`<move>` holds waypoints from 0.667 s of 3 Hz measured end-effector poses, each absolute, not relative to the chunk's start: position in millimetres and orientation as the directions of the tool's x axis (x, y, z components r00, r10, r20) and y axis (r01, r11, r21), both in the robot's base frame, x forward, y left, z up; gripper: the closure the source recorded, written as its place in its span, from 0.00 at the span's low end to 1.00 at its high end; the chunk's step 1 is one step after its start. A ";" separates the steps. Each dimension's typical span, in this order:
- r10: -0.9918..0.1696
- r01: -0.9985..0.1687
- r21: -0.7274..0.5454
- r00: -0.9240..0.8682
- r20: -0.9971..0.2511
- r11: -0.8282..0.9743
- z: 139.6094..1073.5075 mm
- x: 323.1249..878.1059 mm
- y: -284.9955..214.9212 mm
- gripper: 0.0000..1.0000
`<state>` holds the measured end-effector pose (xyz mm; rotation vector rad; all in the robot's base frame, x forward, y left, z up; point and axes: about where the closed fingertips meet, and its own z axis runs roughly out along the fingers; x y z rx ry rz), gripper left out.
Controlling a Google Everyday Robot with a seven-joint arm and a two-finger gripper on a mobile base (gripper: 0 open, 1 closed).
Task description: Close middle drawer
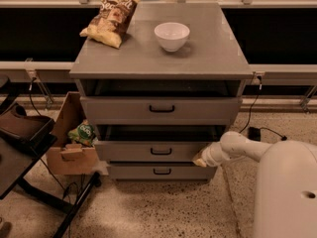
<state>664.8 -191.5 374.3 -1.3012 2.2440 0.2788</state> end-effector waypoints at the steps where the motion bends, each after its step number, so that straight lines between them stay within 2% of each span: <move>1: -0.744 -0.853 -0.082 -0.398 -0.536 0.516 374.3 664.8 -191.5 0.51; 2: -0.744 -0.853 -0.082 -0.398 -0.536 0.516 374.3 664.8 -191.5 0.26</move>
Offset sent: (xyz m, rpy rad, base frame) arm 0.0000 0.0000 0.0000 0.0000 0.0000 0.0000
